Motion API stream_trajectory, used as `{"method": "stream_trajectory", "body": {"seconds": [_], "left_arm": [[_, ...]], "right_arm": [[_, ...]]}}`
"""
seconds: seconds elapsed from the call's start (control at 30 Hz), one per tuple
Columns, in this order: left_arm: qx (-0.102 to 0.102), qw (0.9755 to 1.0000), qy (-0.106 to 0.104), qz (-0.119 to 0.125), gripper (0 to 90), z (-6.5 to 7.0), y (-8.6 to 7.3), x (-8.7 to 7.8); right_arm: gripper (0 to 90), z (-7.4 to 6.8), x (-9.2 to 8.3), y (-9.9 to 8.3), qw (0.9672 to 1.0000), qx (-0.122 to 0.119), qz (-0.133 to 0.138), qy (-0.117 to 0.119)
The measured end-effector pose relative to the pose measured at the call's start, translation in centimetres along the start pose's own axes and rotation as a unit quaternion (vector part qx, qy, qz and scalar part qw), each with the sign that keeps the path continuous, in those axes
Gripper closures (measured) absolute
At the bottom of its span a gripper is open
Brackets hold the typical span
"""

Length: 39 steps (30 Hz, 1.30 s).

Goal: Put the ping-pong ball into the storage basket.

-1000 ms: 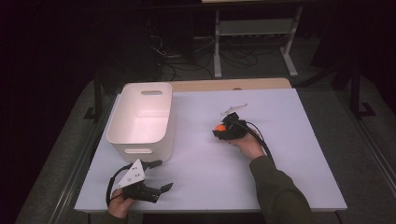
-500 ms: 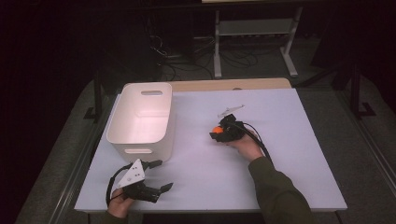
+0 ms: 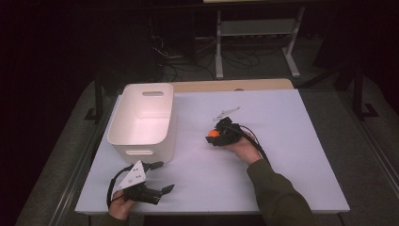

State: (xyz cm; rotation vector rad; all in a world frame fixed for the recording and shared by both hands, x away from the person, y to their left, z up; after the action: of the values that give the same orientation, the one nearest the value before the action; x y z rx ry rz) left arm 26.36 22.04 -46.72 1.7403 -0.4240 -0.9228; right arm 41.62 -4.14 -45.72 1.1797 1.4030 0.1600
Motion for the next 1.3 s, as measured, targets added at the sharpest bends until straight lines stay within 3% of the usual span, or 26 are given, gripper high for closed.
{"method": "stream_trajectory", "body": {"seconds": [1.3], "left_arm": [[-0.002,1.0000,0.000,0.000,14.1,-0.1,0.0,0.0]], "right_arm": [[49.5,-3.3,1.5,0.7,0.9984,-0.030,-0.017,0.044]]}}
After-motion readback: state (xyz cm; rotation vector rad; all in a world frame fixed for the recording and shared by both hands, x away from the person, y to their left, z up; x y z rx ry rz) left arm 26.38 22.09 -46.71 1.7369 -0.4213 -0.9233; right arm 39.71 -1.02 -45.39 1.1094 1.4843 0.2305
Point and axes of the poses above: each handheld gripper's, and its own axes: x roughly forward along the jaws, y roughly out of its top, z roughly to its right, the point moved 4 cm from there along x, roughly forward along the jaws, and after that the axes turned 12 degrees about y, right-handed, at the moved point
